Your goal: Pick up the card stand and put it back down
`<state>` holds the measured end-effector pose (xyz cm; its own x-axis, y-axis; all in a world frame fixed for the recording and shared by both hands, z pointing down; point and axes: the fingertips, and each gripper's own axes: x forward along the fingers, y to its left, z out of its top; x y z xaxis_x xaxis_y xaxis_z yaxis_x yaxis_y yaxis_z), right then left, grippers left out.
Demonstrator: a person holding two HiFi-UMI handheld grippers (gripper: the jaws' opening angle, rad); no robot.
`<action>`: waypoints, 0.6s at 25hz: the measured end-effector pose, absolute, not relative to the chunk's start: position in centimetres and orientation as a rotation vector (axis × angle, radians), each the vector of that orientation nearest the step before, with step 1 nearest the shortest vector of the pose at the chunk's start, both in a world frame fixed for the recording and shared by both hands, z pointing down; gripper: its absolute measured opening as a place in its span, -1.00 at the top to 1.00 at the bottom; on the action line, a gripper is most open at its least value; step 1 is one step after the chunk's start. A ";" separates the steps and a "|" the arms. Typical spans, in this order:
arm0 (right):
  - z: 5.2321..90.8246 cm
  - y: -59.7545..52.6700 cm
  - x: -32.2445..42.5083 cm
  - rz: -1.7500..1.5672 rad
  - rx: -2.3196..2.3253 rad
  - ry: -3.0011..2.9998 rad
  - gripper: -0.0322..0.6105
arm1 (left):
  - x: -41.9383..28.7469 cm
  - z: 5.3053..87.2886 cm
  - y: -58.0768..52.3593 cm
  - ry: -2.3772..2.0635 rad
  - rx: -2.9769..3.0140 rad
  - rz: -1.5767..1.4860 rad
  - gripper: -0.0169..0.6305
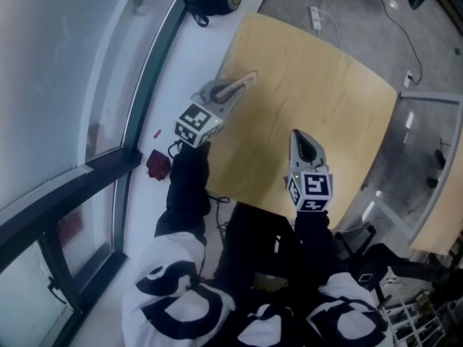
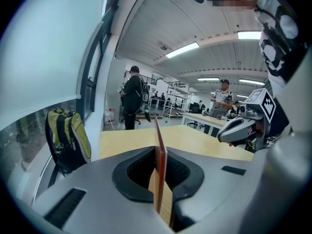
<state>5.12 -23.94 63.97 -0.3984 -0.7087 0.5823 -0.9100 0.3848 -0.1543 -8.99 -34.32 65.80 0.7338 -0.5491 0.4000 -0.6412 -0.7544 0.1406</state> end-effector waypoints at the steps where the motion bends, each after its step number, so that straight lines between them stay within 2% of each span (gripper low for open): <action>1: 64.0 -24.0 5.1 0.644 1.397 -2.223 0.85 | -8.8 65.7 -34.6 -0.919 2.677 0.482 0.88; 15: 64.0 -24.6 5.3 0.684 1.461 -2.210 0.85 | -4.0 66.0 -34.5 -0.459 2.842 0.482 0.88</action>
